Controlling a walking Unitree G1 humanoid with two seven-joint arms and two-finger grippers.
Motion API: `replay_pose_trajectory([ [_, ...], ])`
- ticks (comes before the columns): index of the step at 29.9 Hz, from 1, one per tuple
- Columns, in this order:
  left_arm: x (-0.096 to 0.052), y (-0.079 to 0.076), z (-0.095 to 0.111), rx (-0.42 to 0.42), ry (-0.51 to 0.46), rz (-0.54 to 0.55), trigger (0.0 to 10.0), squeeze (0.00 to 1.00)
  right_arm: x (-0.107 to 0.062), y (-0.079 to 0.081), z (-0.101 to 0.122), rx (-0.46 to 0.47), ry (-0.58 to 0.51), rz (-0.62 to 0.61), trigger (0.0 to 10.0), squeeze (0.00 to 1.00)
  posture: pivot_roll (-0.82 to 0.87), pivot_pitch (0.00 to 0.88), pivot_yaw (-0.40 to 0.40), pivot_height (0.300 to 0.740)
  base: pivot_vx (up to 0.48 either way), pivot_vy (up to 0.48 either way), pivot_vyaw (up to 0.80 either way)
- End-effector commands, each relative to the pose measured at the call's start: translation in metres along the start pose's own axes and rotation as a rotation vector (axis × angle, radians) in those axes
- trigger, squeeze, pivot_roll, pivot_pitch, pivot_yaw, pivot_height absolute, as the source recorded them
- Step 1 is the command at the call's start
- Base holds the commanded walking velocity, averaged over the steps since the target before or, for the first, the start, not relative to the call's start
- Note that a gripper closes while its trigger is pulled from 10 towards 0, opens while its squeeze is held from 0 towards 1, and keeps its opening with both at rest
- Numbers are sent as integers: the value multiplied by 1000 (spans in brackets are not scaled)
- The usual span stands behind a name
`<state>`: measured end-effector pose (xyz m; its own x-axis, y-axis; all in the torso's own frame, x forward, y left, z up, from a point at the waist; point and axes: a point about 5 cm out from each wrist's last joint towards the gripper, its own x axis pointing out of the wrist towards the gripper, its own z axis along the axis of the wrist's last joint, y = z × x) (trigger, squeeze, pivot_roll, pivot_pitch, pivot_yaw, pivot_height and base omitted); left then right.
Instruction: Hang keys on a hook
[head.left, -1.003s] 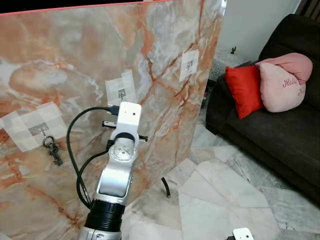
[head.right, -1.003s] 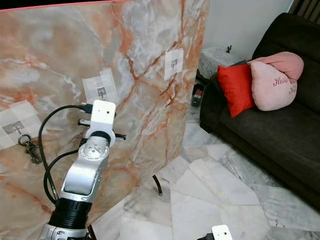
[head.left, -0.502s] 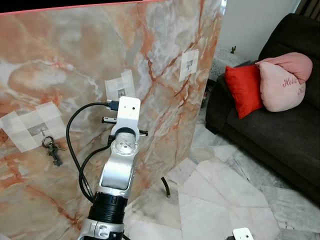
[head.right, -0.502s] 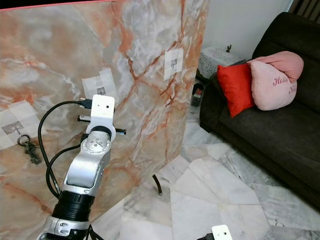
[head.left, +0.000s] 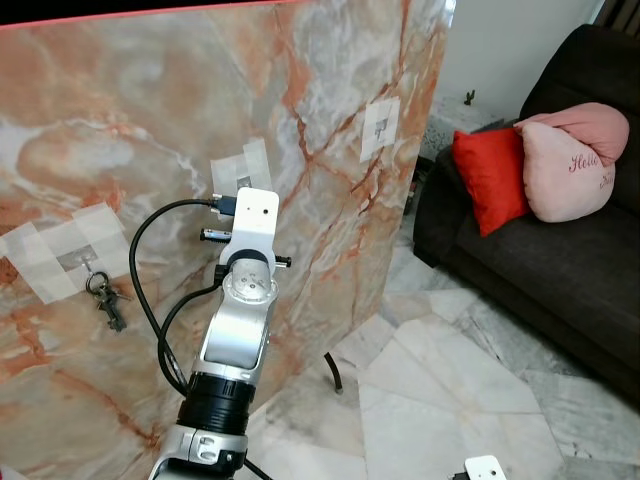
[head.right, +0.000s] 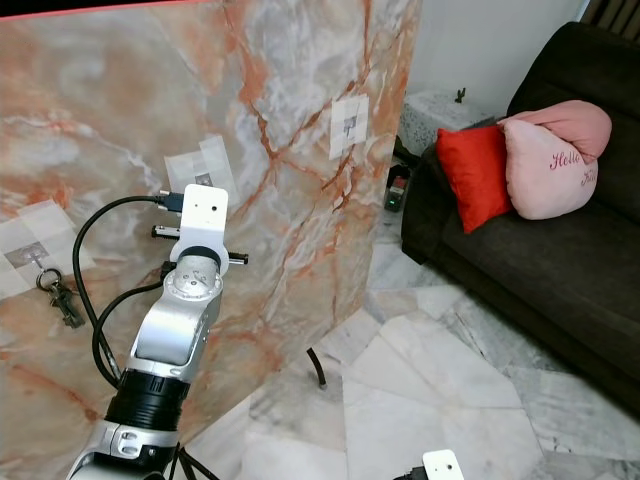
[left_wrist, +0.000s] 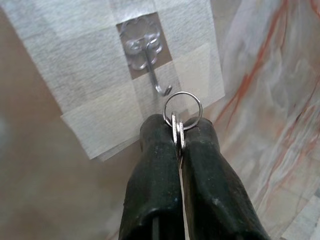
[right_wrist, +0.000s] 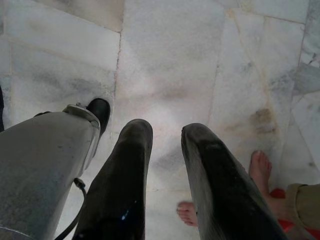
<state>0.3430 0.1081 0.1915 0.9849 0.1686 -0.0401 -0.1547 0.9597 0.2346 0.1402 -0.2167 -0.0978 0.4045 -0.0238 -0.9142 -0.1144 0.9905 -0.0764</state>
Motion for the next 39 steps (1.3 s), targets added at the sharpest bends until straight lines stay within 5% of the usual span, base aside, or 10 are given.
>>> replay_pose_trajectory([
  [1, 2, -3, 7, -10, -17, 6, 10000, 0, 0, -3, 0, 2, 4, -10, 10000, 0, 39, 0, -98, 740, 0, 0, 0],
  [21, 3, 6, 11, -22, -19, 69, 10000, 0, 0, -1, 0, 6, 7, -6, 10000, 0, 43, 0, -94, 740, 0, 0, 0],
  [39, 4, -1, 2, -168, 129, 54, 10000, 0, 0, 2, -1, 24, 10, -3, 10000, 0, 42, 0, -67, 740, 0, 0, 0],
])
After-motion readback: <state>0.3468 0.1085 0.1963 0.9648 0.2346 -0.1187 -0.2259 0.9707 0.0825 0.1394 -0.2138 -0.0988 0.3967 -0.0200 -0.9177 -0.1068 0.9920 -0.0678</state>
